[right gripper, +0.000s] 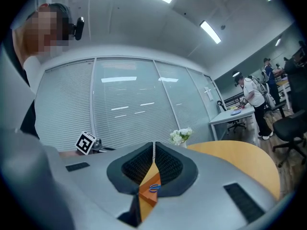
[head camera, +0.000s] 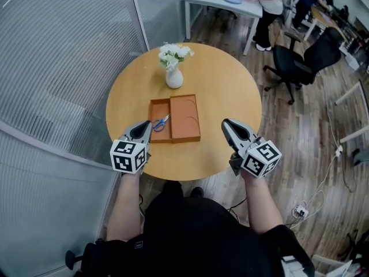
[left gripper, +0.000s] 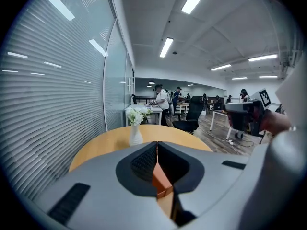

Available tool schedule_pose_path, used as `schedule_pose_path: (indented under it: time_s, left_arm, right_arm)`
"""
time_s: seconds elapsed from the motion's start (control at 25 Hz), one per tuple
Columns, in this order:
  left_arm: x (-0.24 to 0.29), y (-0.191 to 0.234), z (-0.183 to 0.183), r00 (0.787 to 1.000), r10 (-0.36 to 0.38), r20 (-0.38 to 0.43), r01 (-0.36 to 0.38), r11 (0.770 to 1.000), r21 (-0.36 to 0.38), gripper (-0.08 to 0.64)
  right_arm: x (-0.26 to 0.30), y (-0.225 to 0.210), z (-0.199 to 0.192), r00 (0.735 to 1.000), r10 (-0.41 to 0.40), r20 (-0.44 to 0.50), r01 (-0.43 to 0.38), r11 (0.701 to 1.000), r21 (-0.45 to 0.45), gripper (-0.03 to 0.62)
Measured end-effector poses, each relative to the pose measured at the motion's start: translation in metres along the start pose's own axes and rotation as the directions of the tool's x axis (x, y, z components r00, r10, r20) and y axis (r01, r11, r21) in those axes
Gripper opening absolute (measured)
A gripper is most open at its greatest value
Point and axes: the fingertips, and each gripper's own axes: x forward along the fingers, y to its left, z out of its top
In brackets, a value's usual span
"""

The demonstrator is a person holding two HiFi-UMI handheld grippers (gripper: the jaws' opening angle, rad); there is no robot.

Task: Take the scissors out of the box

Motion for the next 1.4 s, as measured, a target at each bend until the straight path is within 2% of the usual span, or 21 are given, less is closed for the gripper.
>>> schedule_pose_path:
  time_s: [0.24, 0.44, 0.64, 0.8, 0.88, 1.08, 1.24, 1.4]
  left_arm:
    - [0.027, 0.032, -0.004, 1.0, -0.012, 0.028, 0.013, 0.999, -0.04, 0.015]
    - [0.05, 0.062, -0.008, 0.999, -0.031, 0.026, 0.032, 0.999, -0.041, 0.015]
    - [0.074, 0.085, -0.025, 0.996, -0.082, -0.021, 0.081, 0.996, -0.043, 0.017]
    - [0.095, 0.096, -0.041, 0.985, -0.145, -0.09, 0.144, 0.989, -0.014, 0.027]
    - [0.106, 0.097, -0.052, 0.975, -0.181, -0.132, 0.182, 0.983, -0.003, 0.11]
    - [0.133, 0.089, -0.094, 0.936, -0.247, -0.25, 0.26, 0.965, 0.021, 0.125]
    - [0.153, 0.081, -0.123, 0.898, -0.228, -0.376, 0.284, 0.954, 0.099, 0.151]
    - [0.165, 0.075, -0.144, 0.856, -0.194, -0.48, 0.301, 0.94, 0.157, 0.163]
  right_arm:
    - [0.031, -0.008, -0.012, 0.998, -0.017, -0.056, 0.018, 1.0, 0.002, 0.038]
    - [0.066, -0.02, -0.016, 0.995, -0.036, -0.089, 0.038, 0.999, 0.015, 0.038]
    - [0.113, -0.024, -0.021, 0.992, -0.044, -0.12, 0.048, 0.998, 0.03, 0.038]
    - [0.147, -0.022, -0.03, 0.988, -0.045, -0.149, 0.052, 0.998, 0.045, 0.038]
    - [0.158, -0.02, -0.036, 0.986, -0.049, -0.16, 0.059, 0.997, 0.059, 0.038]
    - [0.168, -0.028, -0.056, 0.981, -0.061, -0.182, 0.079, 0.993, 0.093, 0.038]
    - [0.16, -0.044, -0.076, 0.978, -0.055, -0.204, 0.085, 0.986, 0.141, 0.038]
    - [0.147, -0.06, -0.079, 0.98, -0.058, -0.193, 0.092, 0.981, 0.169, 0.038]
